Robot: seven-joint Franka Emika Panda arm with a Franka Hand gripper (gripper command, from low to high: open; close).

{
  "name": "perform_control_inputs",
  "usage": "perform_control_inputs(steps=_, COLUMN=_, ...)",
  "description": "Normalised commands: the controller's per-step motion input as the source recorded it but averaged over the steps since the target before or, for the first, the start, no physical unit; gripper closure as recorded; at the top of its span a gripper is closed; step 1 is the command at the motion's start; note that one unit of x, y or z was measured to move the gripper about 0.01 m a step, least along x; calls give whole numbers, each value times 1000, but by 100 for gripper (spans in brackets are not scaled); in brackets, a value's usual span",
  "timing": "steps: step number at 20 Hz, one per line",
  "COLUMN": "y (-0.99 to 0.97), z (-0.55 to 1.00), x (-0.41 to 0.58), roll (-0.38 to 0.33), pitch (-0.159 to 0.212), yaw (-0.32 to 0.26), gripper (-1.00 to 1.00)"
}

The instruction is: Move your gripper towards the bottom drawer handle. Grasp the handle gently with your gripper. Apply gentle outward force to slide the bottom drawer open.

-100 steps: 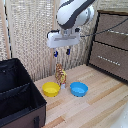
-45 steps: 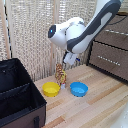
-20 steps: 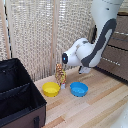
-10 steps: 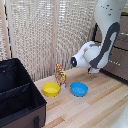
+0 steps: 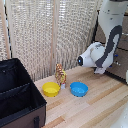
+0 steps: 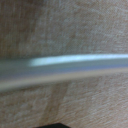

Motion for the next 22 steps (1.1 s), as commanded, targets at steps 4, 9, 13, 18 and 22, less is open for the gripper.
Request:
perform_control_inputs(steps=4, y=-45, z=-80, x=99, roll=1, pitch=48, yaw=2, gripper=100)
perform_control_inputs(steps=9, y=41, z=-12, x=50, roll=-36, pitch=14, yaw=-6, gripper=100)
perform_control_inputs(steps=13, y=19, z=41, x=55, roll=-30, pitch=13, yaw=-129, gripper=100)
perform_control_inputs(steps=18, y=355, z=-94, x=133, roll=50, pitch=4, yaw=-167, gripper=100)
perform_control_inputs(steps=22, y=612, z=-221, x=97, roll=46, pitch=-5, yaw=-189, gripper=100)
